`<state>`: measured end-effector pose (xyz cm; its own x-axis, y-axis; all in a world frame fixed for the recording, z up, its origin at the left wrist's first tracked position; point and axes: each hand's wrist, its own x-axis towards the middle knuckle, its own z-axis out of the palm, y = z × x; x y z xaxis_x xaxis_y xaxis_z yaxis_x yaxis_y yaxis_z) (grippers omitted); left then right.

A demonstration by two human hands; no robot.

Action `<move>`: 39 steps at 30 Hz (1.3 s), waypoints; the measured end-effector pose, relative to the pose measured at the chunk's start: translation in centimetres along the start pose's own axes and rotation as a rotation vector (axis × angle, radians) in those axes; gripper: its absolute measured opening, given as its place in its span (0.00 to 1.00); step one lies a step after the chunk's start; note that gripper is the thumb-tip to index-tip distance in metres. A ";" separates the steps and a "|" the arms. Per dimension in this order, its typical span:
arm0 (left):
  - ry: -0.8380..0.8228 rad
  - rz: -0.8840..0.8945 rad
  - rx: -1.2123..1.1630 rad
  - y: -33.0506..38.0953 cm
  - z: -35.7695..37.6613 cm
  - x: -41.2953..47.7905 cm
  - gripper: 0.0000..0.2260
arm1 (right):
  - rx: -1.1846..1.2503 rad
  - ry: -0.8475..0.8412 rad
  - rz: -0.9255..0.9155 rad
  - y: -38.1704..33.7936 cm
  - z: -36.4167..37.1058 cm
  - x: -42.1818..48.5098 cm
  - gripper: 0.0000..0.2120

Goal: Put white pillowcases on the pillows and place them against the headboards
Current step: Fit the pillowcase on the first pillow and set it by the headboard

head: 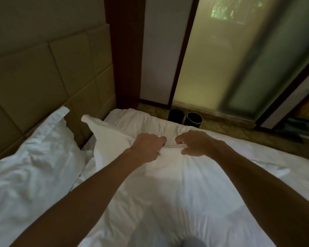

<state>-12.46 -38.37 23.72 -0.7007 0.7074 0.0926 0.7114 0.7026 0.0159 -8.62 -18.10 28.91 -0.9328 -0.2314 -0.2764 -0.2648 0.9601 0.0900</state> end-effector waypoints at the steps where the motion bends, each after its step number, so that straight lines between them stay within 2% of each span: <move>1: -0.014 -0.003 -0.002 -0.1 -0.3 -0.3 0.12 | 0.008 -0.014 0.007 -0.4 0.0 -0.2 0.14; 4: -0.048 -0.039 -0.033 -0.7 0.2 -2.1 0.13 | 0.062 -0.063 0.030 -1.6 1.0 -0.4 0.16; 7: -0.165 -0.105 -0.029 -1.6 2.1 -4.4 0.17 | 0.120 -0.106 0.008 -3.7 3.1 0.1 0.14; 11: -0.386 -0.271 -0.027 -4.1 5.6 -8.2 0.28 | 0.114 -0.120 -0.105 -7.6 6.5 1.9 0.09; 14: -0.447 -0.348 -0.019 -6.1 7.2 -10.7 0.32 | 0.106 -0.123 -0.160 -9.3 7.8 3.2 0.07; 18: -0.407 -0.302 0.119 -8.5 6.2 -12.3 0.30 | 0.066 -0.143 -0.174 -9.2 7.6 4.7 0.10; 24: -0.274 -0.268 0.118 -11.1 4.9 -12.9 0.17 | 0.115 -0.155 -0.104 -8.6 7.8 5.7 0.10; 27: -0.248 -0.289 0.117 -11.5 4.9 -13.3 0.16 | 0.178 -0.181 -0.067 -8.9 7.9 6.2 0.11; 32: -0.103 -0.262 0.230 -12.4 5.4 -14.3 0.17 | 0.197 -0.164 -0.092 -11.2 7.8 6.9 0.24; 33: -0.111 -0.253 0.256 -12.6 5.3 -14.6 0.16 | 0.178 -0.127 -0.113 -11.9 7.7 6.9 0.23; 36: -0.094 -0.282 0.308 -13.4 5.5 -15.7 0.13 | 0.145 0.035 -0.197 -14.2 7.6 6.8 0.10; 39: -0.042 -0.332 0.326 -14.3 6.5 -17.4 0.10 | 0.071 0.092 -0.259 -15.9 7.3 6.7 0.06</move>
<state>-10.83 -60.22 15.40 -0.8938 0.4384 0.0945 0.3994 0.8740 -0.2769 -8.87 -33.73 18.62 -0.8556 -0.4803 -0.1931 -0.4823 0.8751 -0.0401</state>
